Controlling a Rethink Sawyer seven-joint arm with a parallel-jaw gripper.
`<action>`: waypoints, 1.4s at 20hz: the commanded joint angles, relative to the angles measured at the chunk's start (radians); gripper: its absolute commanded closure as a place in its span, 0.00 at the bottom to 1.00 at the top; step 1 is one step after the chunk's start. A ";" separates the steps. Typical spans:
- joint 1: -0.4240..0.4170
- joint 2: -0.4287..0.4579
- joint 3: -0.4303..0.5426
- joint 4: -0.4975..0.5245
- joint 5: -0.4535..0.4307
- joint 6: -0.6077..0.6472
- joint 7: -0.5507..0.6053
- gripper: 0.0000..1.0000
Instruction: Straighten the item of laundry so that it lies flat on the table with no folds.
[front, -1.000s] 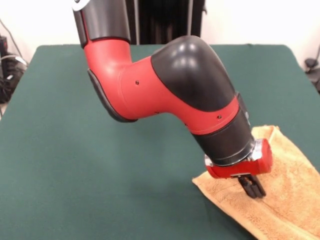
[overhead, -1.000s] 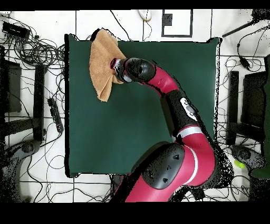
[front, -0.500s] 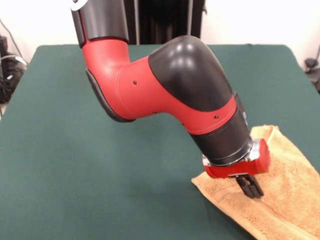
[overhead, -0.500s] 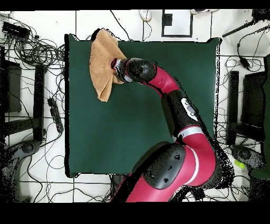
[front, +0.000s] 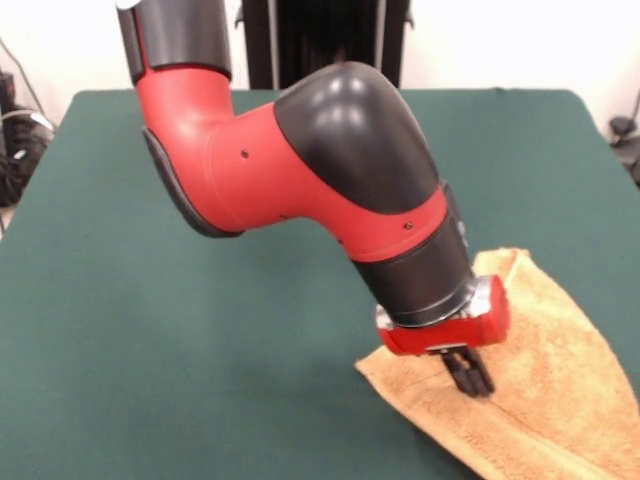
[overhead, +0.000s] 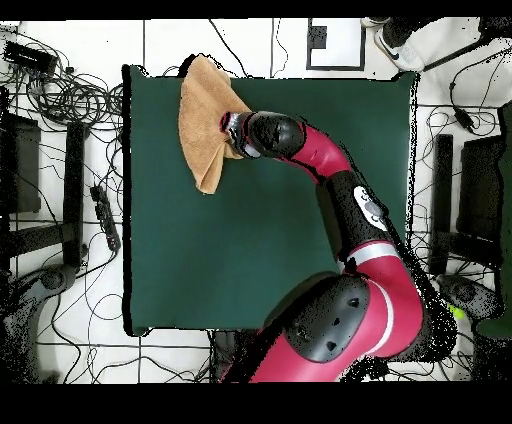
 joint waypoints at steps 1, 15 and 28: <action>-0.096 0.120 -0.101 0.023 -0.219 0.107 -0.358 1.00; -0.201 0.169 -0.065 -0.059 -0.401 0.150 -0.563 1.00; -0.235 0.170 -0.087 -0.102 -0.456 0.240 -0.710 1.00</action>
